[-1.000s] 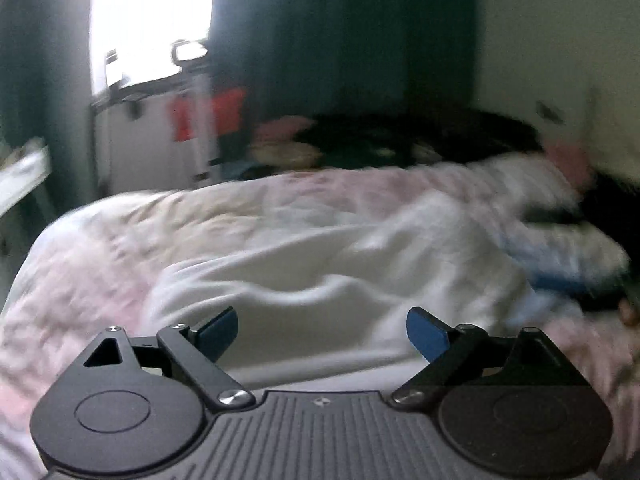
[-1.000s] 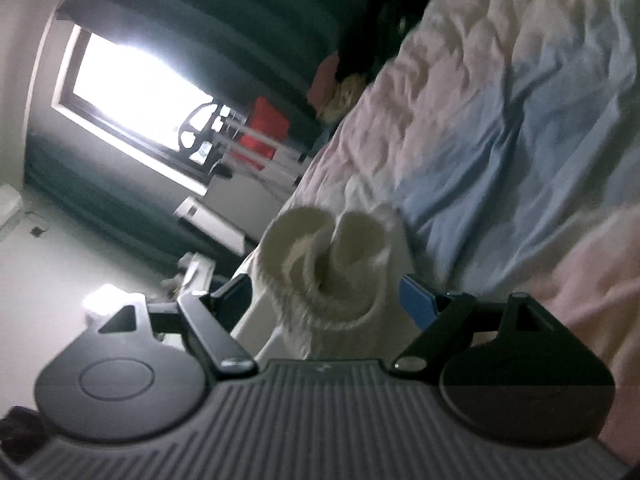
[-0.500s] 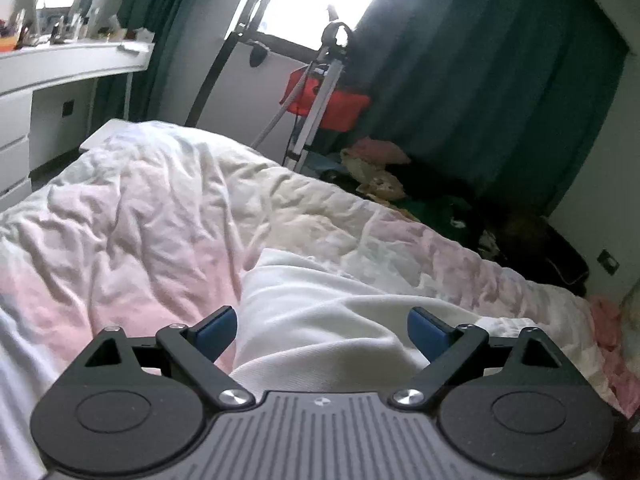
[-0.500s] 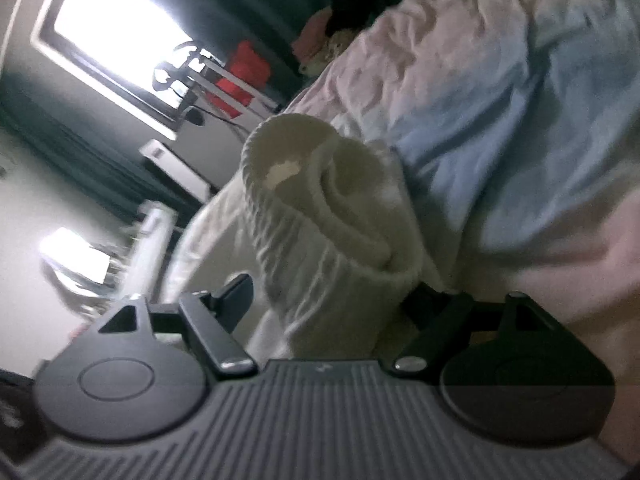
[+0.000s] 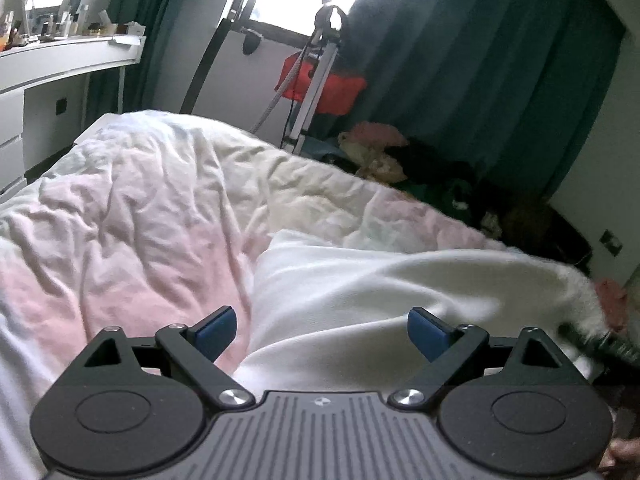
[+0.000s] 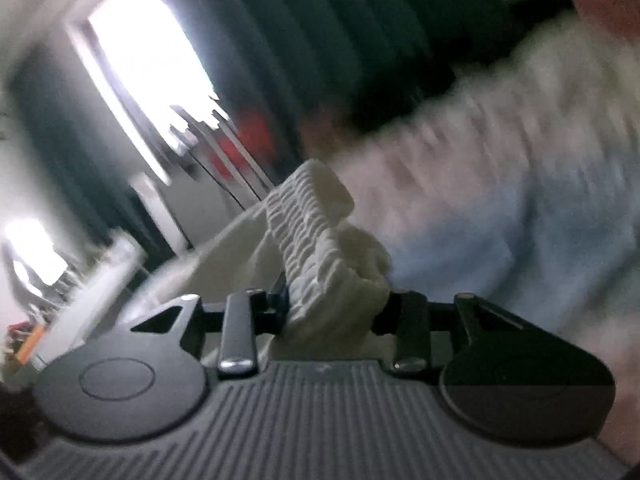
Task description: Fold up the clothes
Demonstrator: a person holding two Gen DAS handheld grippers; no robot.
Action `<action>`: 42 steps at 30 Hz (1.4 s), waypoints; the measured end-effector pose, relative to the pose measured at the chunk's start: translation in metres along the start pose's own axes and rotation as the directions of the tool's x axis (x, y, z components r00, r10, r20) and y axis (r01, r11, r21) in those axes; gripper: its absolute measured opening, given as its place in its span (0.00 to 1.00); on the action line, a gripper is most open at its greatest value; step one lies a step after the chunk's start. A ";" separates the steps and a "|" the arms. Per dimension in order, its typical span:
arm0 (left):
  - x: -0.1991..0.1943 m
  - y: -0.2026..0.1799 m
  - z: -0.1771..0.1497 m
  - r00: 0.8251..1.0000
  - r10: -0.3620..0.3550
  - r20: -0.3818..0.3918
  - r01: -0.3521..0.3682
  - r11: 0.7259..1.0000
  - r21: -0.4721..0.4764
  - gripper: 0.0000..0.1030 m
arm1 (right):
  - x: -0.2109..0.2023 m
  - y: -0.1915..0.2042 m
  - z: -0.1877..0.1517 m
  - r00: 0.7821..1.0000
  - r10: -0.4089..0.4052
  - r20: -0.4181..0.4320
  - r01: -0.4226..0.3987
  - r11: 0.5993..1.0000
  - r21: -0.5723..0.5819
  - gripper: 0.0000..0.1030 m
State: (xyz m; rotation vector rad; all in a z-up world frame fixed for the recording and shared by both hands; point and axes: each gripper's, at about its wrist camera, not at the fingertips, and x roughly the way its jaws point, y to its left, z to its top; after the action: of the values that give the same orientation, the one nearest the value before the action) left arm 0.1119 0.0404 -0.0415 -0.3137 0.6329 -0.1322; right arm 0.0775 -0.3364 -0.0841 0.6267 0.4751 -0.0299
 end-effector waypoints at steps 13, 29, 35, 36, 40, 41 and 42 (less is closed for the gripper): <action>0.022 0.009 -0.010 0.995 -0.019 -0.095 0.015 0.999 -0.052 0.97 | 0.029 -0.025 -0.024 0.954 0.062 -0.292 -0.024 0.991 0.132 0.77; 0.045 0.040 -0.013 0.976 -0.119 -0.184 0.062 0.955 -0.289 0.97 | 0.022 -0.011 -0.018 0.933 0.194 -0.304 -0.164 0.979 0.121 0.80; 0.053 0.041 -0.014 0.965 -0.127 -0.231 0.052 0.950 -0.308 0.89 | 0.015 -0.006 -0.025 0.945 0.081 -0.317 -0.082 0.997 0.009 0.43; 0.052 0.040 -0.015 0.966 -0.123 -0.230 0.050 0.953 -0.299 0.87 | 0.011 -0.004 -0.026 0.950 0.092 -0.299 -0.092 0.996 0.015 0.37; 0.044 0.034 -0.014 0.973 -0.103 -0.205 0.047 0.964 -0.260 0.71 | -0.015 0.006 -0.019 0.964 0.134 -0.230 -0.133 0.991 0.023 0.32; 0.041 0.034 -0.012 0.975 -0.104 -0.197 0.051 0.966 -0.253 0.68 | -0.018 0.008 -0.015 0.964 0.150 -0.218 -0.147 0.989 0.031 0.32; 0.036 0.032 -0.009 0.976 -0.113 -0.184 0.068 0.969 -0.238 0.61 | -0.025 0.010 -0.011 0.964 0.169 -0.203 -0.164 0.986 0.040 0.32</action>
State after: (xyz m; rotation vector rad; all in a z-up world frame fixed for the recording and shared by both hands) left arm 0.1362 0.0601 -0.0791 -0.5597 0.8325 -0.1797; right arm 0.0522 -0.3247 -0.0757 0.6941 0.6216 0.1915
